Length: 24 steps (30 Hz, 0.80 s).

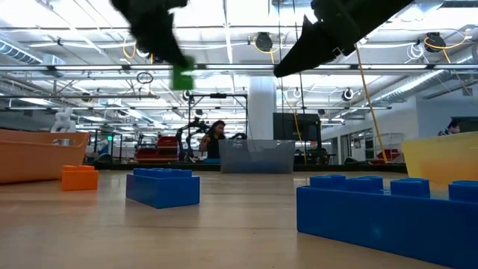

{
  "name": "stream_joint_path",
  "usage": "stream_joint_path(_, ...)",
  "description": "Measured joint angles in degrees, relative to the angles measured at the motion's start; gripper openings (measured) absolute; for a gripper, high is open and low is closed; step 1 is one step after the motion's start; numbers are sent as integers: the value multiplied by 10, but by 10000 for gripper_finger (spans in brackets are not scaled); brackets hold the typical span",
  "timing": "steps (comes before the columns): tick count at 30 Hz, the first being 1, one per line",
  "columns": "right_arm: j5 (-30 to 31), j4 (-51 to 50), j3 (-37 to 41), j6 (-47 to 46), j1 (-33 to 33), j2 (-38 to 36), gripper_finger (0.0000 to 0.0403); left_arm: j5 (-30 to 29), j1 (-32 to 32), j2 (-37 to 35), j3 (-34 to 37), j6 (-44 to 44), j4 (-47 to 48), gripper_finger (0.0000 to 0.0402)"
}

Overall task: Sort & place blocks by color
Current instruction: Put the green game piece into the orange bin

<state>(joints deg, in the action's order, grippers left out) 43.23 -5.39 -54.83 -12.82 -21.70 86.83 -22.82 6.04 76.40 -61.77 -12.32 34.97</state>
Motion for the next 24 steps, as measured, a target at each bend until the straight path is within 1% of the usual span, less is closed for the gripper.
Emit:
stream_joint_path(3,0,-1,0,4,5,0,221,-9,0,-2,-3,-72,70,140)
stream_joint_path(5,0,0,0,11,11,0,221,-17,3,-5,0,-118,151,140)
stream_joint_path(7,0,-1,0,19,17,0,221,-30,5,-5,-1,-156,192,140)
stream_joint_path(9,0,0,0,29,24,0,221,-43,4,-5,-2,-193,259,140)
stream_joint_path(13,0,-1,0,32,36,0,221,-45,5,-5,-1,-278,369,140)
stream_joint_path(18,0,0,0,32,46,0,221,-7,32,-5,-1,-368,466,140)
stream_joint_path(24,-1,1,0,43,53,0,221,51,83,-5,5,-453,518,140)
